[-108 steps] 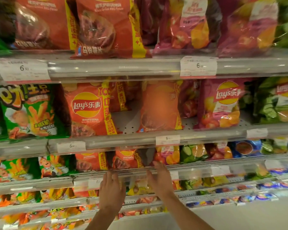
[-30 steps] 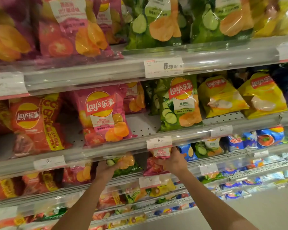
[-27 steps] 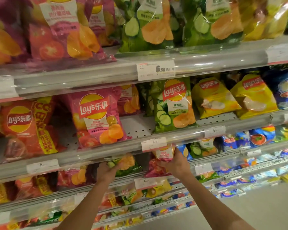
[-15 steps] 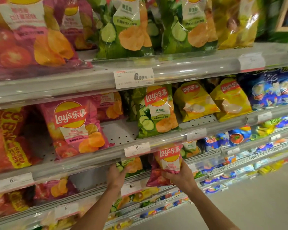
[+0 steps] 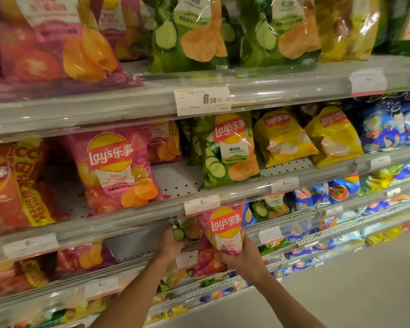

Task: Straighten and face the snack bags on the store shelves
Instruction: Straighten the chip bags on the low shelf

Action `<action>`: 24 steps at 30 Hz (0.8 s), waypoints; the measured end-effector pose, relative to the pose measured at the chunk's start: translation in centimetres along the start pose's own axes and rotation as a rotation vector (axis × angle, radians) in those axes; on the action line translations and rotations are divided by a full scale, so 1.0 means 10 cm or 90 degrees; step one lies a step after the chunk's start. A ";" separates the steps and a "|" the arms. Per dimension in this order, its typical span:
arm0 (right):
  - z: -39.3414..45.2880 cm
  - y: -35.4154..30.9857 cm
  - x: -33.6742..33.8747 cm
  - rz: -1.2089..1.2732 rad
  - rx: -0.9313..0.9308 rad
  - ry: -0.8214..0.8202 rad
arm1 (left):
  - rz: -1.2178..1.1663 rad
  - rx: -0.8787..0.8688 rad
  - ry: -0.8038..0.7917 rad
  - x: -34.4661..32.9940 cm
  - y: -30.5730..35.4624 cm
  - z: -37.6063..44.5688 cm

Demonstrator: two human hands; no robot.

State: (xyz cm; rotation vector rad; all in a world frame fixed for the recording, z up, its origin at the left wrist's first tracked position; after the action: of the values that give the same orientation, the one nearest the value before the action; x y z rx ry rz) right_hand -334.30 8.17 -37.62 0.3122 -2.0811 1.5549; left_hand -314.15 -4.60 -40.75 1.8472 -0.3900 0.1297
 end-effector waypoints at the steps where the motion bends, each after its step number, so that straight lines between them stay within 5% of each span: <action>1: 0.00 -0.04 -0.07 0.000 0.003 -0.007 | -0.012 -0.001 -0.010 0.07 -0.03 -0.04; 4: 0.01 -0.19 -0.29 -0.016 0.021 -0.025 | 0.022 -0.033 -0.030 0.30 -0.12 -0.19; 8: 0.02 -0.45 -0.67 -0.039 0.047 -0.070 | 0.303 -0.191 0.046 0.75 -0.25 -0.50; 12: 0.07 -0.74 -1.05 -0.046 0.072 -0.097 | 0.401 -0.279 0.129 1.16 -0.45 -0.85; 16: 0.21 -1.04 -1.43 -0.073 0.085 -0.078 | 0.518 -0.223 0.167 1.50 -0.73 -0.99; 20: 0.41 -1.25 -1.74 -0.107 0.050 -0.031 | 0.624 -0.064 0.109 1.71 -0.96 -1.01; 24: 0.59 -1.30 -1.89 -0.171 0.026 0.019 | 0.660 -0.041 0.075 1.74 -1.00 -1.00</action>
State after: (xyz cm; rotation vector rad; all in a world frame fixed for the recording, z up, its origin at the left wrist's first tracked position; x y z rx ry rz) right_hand -313.84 -3.77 -38.21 0.5561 -1.8963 1.4324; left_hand -293.51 3.93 -41.79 1.4001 -1.2157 0.9069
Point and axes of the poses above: each hand's wrist, its own z-axis towards the middle knuckle, its own x-axis out of the back of the hand, y = z × x, the point moved 2 cm from there along z, towards the middle knuckle, and after that the axes turned 13 degrees about -z, right-handed, at the moved point
